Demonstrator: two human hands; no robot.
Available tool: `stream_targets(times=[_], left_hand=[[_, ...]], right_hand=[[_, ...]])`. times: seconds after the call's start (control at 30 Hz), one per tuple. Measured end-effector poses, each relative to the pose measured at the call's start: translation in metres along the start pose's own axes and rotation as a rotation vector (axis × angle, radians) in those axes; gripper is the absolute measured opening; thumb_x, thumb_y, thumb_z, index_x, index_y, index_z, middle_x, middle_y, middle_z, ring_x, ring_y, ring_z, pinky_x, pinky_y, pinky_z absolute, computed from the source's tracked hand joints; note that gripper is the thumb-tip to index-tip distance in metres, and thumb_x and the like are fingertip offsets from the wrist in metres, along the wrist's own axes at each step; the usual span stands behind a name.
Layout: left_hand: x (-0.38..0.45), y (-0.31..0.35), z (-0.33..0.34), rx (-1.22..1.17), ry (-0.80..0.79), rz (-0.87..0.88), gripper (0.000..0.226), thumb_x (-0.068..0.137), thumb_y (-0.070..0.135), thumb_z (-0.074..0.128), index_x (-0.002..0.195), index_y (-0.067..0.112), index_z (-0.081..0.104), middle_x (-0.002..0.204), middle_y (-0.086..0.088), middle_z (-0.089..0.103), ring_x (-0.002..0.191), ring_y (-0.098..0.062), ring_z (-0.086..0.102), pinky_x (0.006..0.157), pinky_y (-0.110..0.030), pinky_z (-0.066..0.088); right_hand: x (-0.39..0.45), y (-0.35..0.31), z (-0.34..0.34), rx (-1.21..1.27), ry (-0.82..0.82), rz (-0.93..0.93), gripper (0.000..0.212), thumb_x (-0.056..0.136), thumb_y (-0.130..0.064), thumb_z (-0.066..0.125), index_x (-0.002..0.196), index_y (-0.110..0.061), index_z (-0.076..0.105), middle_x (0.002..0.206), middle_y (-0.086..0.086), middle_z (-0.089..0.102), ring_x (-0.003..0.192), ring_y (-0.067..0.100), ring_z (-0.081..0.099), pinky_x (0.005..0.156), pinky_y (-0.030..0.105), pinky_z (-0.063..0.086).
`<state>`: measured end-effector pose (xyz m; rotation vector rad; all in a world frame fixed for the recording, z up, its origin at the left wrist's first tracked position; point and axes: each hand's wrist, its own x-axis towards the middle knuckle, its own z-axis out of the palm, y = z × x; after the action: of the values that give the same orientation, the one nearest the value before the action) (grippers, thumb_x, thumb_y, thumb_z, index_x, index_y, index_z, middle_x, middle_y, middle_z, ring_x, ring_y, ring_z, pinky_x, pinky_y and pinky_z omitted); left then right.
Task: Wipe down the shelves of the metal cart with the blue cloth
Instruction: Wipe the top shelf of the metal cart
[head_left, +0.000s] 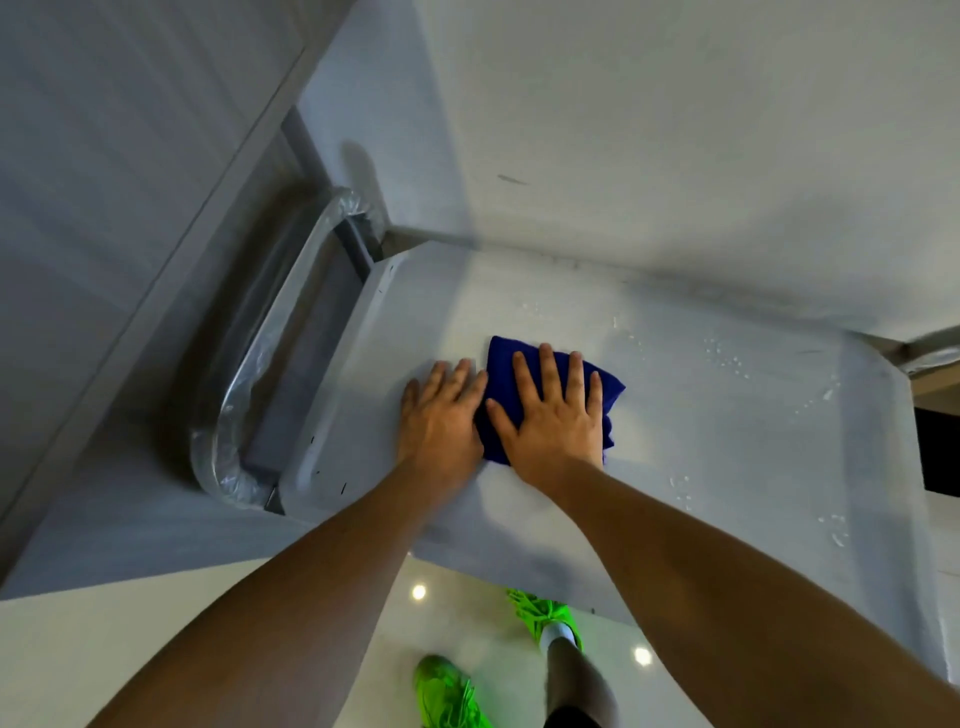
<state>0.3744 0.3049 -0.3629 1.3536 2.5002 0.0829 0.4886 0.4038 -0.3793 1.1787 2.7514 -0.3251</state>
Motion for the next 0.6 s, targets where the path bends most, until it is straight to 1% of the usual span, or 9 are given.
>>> stream_targets(times=[0.07, 0.13, 0.2, 0.37, 0.43, 0.53, 0.6], left_hand=[[0.003, 0.002, 0.000, -0.008, 0.004, 0.004, 0.061, 0.099, 0.041, 0.040, 0.155, 0.024, 0.025, 0.163, -0.001, 0.023, 0.151, -0.028, 0.012, 0.120, -0.051, 0.013], [0.007, 0.003, 0.002, -0.015, -0.013, -0.043, 0.057, 0.101, 0.040, 0.031, 0.156, 0.027, 0.022, 0.164, 0.001, 0.022, 0.152, -0.027, 0.009, 0.120, -0.051, 0.010], [0.008, 0.000, 0.006, 0.003, -0.005, -0.050, 0.054, 0.103, 0.041, 0.024, 0.156, 0.031, 0.022, 0.164, 0.003, 0.020, 0.152, -0.024, 0.008, 0.121, -0.050, 0.007], [0.006, -0.005, 0.011, 0.041, 0.042, -0.034, 0.056, 0.101, 0.046, 0.017, 0.153, 0.032, 0.031, 0.161, 0.004, 0.027, 0.151, -0.024, 0.015, 0.121, -0.048, 0.009], [0.006, -0.001, 0.012, 0.047, 0.051, -0.048, 0.057, 0.100, 0.045, 0.016, 0.153, 0.031, 0.033, 0.160, 0.002, 0.030, 0.151, -0.025, 0.018, 0.121, -0.048, 0.010], [0.005, 0.002, 0.012, 0.035, 0.088, -0.053, 0.056, 0.100, 0.043, 0.019, 0.150, 0.027, 0.041, 0.157, -0.001, 0.037, 0.148, -0.028, 0.025, 0.120, -0.050, 0.015], [0.004, 0.001, 0.012, 0.041, 0.075, -0.050, 0.057, 0.100, 0.043, 0.017, 0.150, 0.027, 0.040, 0.157, -0.001, 0.037, 0.149, -0.029, 0.025, 0.120, -0.051, 0.015]], right_hand=[[0.022, 0.007, -0.006, -0.005, -0.002, 0.003, 0.079, 0.094, -0.073, 0.002, 0.161, -0.032, 0.002, 0.170, 0.002, -0.002, 0.152, 0.034, -0.011, 0.120, 0.054, -0.012], [0.042, 0.014, -0.011, -0.015, 0.001, 0.001, 0.079, 0.094, -0.073, 0.002, 0.161, -0.031, 0.001, 0.170, 0.002, -0.003, 0.152, 0.034, -0.012, 0.120, 0.054, -0.011], [0.060, 0.018, -0.014, -0.025, 0.005, 0.002, 0.079, 0.095, -0.073, 0.004, 0.161, -0.031, 0.001, 0.170, 0.002, -0.003, 0.152, 0.034, -0.012, 0.120, 0.054, -0.011], [0.102, 0.021, -0.021, -0.044, 0.024, 0.003, 0.078, 0.095, -0.072, 0.004, 0.160, -0.030, -0.001, 0.169, 0.003, -0.004, 0.152, 0.035, -0.012, 0.118, 0.054, -0.013], [0.110, 0.022, -0.023, -0.050, 0.038, -0.010, 0.078, 0.095, -0.072, 0.003, 0.160, -0.029, 0.000, 0.169, 0.004, -0.004, 0.152, 0.035, -0.011, 0.118, 0.054, -0.012], [0.112, 0.023, -0.023, -0.057, 0.055, -0.018, 0.079, 0.095, -0.072, 0.002, 0.161, -0.028, 0.002, 0.169, 0.004, -0.002, 0.152, 0.036, -0.010, 0.118, 0.055, -0.012], [0.109, 0.021, -0.023, -0.056, 0.052, -0.012, 0.079, 0.095, -0.071, 0.001, 0.161, -0.028, 0.002, 0.169, 0.005, -0.003, 0.152, 0.036, -0.010, 0.118, 0.055, -0.011]])
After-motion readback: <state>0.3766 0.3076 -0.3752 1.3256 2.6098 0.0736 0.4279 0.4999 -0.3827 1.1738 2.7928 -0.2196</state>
